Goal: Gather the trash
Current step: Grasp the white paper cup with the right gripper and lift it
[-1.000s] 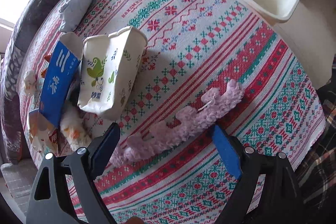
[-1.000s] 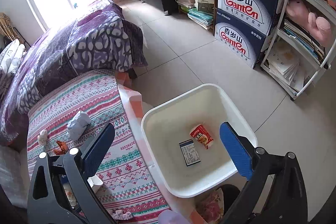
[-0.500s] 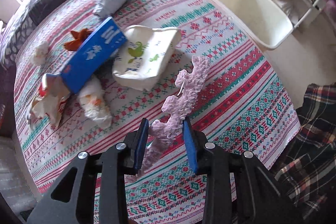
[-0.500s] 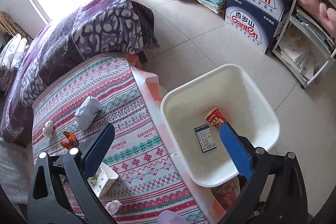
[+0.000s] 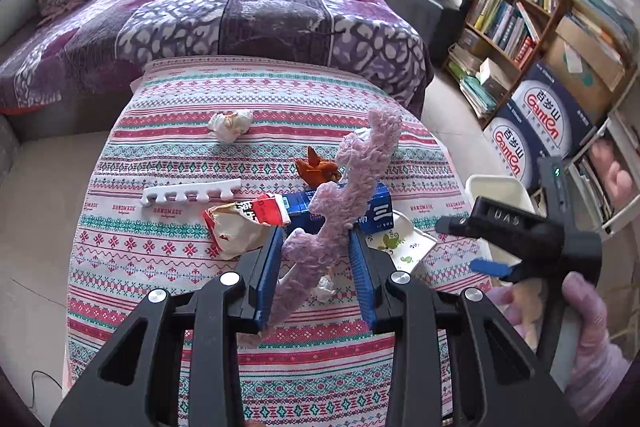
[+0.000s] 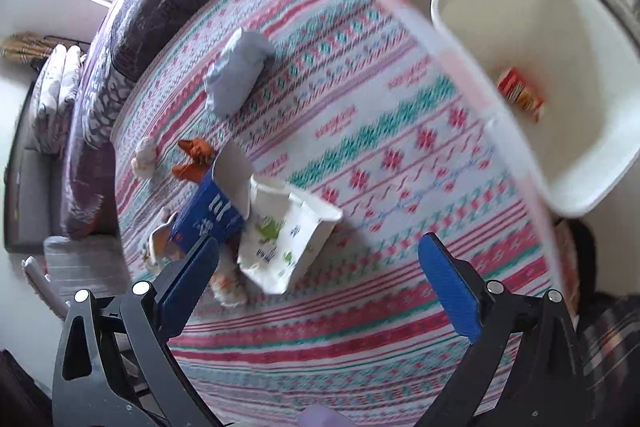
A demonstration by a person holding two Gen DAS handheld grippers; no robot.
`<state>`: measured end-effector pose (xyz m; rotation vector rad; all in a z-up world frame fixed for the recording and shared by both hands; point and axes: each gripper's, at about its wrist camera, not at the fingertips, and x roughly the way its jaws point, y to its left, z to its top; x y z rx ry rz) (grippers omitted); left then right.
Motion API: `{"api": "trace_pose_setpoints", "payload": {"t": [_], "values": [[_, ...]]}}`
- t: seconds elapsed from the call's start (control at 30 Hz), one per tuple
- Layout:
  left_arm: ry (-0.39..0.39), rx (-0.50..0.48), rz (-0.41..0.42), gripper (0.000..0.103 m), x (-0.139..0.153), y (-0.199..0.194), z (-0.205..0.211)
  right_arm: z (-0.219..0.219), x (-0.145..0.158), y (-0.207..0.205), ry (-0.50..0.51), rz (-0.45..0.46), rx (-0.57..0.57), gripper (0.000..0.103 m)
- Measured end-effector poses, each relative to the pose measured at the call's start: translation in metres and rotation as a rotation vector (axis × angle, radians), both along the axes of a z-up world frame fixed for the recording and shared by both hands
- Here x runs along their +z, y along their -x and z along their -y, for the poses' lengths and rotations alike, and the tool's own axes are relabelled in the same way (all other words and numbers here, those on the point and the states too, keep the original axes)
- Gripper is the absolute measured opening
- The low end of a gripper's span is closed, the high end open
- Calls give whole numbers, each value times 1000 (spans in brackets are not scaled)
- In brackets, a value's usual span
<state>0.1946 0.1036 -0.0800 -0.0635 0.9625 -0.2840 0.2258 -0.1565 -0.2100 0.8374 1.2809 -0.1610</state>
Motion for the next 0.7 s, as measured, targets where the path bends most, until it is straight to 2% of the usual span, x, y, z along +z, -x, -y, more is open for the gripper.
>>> {"api": "trace_pose_setpoints", "payload": {"t": [0.07, 0.27, 0.33, 0.4, 0.43, 0.47, 0.5, 0.6, 0.7], "values": [[15, 13, 1, 34, 2, -4, 0, -8, -14, 2, -54, -22, -48, 95], [36, 13, 11, 34, 4, 0, -9, -24, -34, 0, -106, -23, -86, 90], [42, 23, 13, 34, 3, 0, -11, -29, -39, -3, -110, -21, -86, 80], [48, 31, 11, 34, 2, 0, -13, -32, -49, -5, -145, -31, -94, 61], [49, 35, 10, 34, 2, 0, -14, -31, -51, -5, -154, -30, -101, 60], [50, 37, 9, 34, 2, 0, -15, -30, -50, -6, -151, -10, -103, 51], [51, 37, 9, 34, 1, 1, -15, -33, -50, -9, -158, -3, -80, 31], [49, 50, 19, 35, 2, 1, -16, -36, -54, -11, -189, -4, -54, 27], [63, 86, 23, 35, 3, 0, -21, -40, -42, -15, -138, 35, -7, 23]]}}
